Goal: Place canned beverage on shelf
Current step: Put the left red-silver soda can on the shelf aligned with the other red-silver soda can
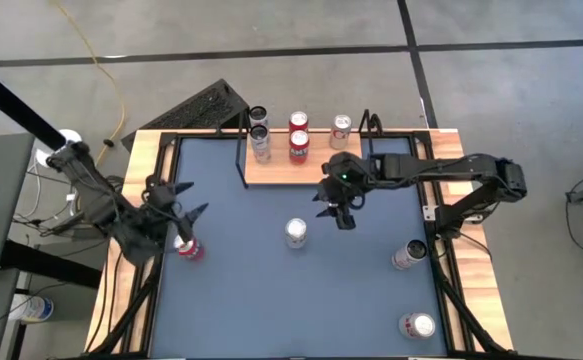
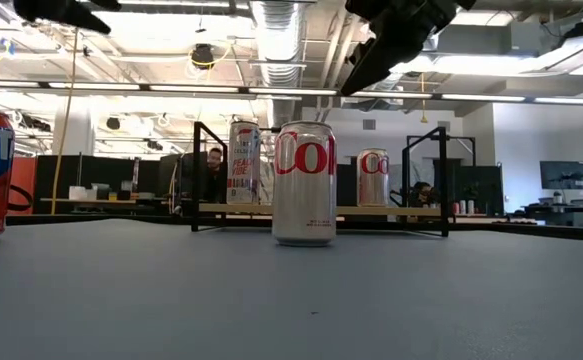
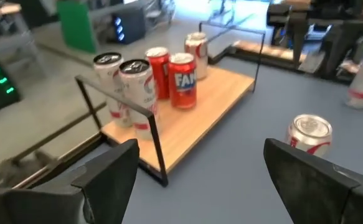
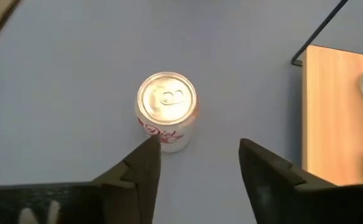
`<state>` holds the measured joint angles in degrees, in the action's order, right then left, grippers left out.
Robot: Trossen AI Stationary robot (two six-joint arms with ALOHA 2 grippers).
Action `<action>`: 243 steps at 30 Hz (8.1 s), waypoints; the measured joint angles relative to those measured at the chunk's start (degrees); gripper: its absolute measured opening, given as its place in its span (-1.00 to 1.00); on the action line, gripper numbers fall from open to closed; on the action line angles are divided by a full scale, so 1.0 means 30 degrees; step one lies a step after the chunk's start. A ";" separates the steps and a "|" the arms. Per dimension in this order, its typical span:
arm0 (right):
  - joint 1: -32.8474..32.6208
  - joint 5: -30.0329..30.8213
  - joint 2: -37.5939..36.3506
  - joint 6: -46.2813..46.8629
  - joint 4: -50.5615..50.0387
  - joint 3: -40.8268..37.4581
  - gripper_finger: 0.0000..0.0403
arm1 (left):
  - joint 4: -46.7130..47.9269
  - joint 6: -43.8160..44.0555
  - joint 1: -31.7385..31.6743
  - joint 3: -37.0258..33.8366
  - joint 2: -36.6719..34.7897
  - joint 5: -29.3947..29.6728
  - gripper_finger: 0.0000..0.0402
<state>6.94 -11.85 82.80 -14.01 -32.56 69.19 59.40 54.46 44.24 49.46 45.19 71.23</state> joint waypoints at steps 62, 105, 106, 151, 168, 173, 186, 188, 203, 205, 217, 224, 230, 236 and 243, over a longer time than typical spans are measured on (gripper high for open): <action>-0.1116 -0.1139 0.4039 -0.2465 0.1941 0.1515 0.57 | -1.5276 -2.7421 -0.3764 -1.2796 -1.3951 -0.2149 0.64; -0.2695 -0.1570 0.4025 -0.2130 0.0360 0.1515 0.57 | -0.8144 -2.5787 -0.3765 -1.2825 -1.3995 -1.2237 0.64; -0.2696 -0.1570 0.4025 -0.2136 0.0360 0.1515 0.57 | -0.8136 -2.5363 -0.3797 -1.2779 -1.4029 -1.1311 0.64; -0.2749 -0.0973 0.4200 -0.0782 0.2261 0.1515 0.57 | -0.9099 -2.4857 -0.3946 -1.2857 -1.3991 -0.1117 0.64; -0.2550 -0.0999 0.4200 -0.0840 0.1746 0.1515 0.57 | -2.3018 -2.4618 -0.3946 -1.3518 -1.3602 -0.9952 0.64; -0.2550 -0.1002 0.4206 -0.0840 0.1628 0.1515 0.57 | -2.3056 -2.3728 -0.3946 -1.3518 -1.3572 -1.2804 0.64; -0.2550 -0.1017 0.4207 -0.0833 0.1547 0.1515 0.57 | -2.4570 -2.1509 -0.3961 -1.3525 -1.3514 -1.9463 0.64; -0.2550 -0.1017 0.4207 -0.0811 0.1513 0.1515 0.57 | -2.4663 -2.1506 -0.3961 -1.3525 -1.3521 -1.9492 0.64; -0.2558 -0.1034 0.4207 -0.0624 0.1338 0.1515 0.57 | -2.4286 -2.1053 -0.3961 -1.2253 -1.0342 -1.5236 0.64; -0.2553 -0.1038 0.4207 -0.0369 0.1307 0.1515 0.57 | -2.2966 -1.9324 -0.3961 -1.0889 -0.8634 -1.3575 0.64; -0.2861 -0.1046 0.4207 -0.0328 0.0367 0.1515 0.57 | 0.0390 0.2430 -0.5594 0.3693 0.4196 -1.2372 0.64; -0.3066 -0.1037 0.4207 -0.0082 0.0347 0.1515 0.57 | 0.7240 0.5006 -0.7075 0.7987 1.1060 -1.8581 0.64; -0.3199 -0.1031 0.4207 0.0165 -0.0148 0.1516 0.57 | 0.9674 0.3383 -0.7809 0.9416 1.4430 -2.0538 0.64; -0.3184 -0.0742 0.4214 0.0009 0.0572 0.1515 0.57 | 0.8913 0.1224 -0.8048 0.9512 1.5537 -2.1588 0.64; -0.3100 0.0142 0.4214 -0.0437 0.1382 0.1523 0.57 | 0.8886 0.0925 -0.8048 0.9447 1.5563 -2.1142 0.64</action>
<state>-2.36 -11.42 95.44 -15.32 -28.42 73.76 86.06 57.23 20.10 77.80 91.88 7.80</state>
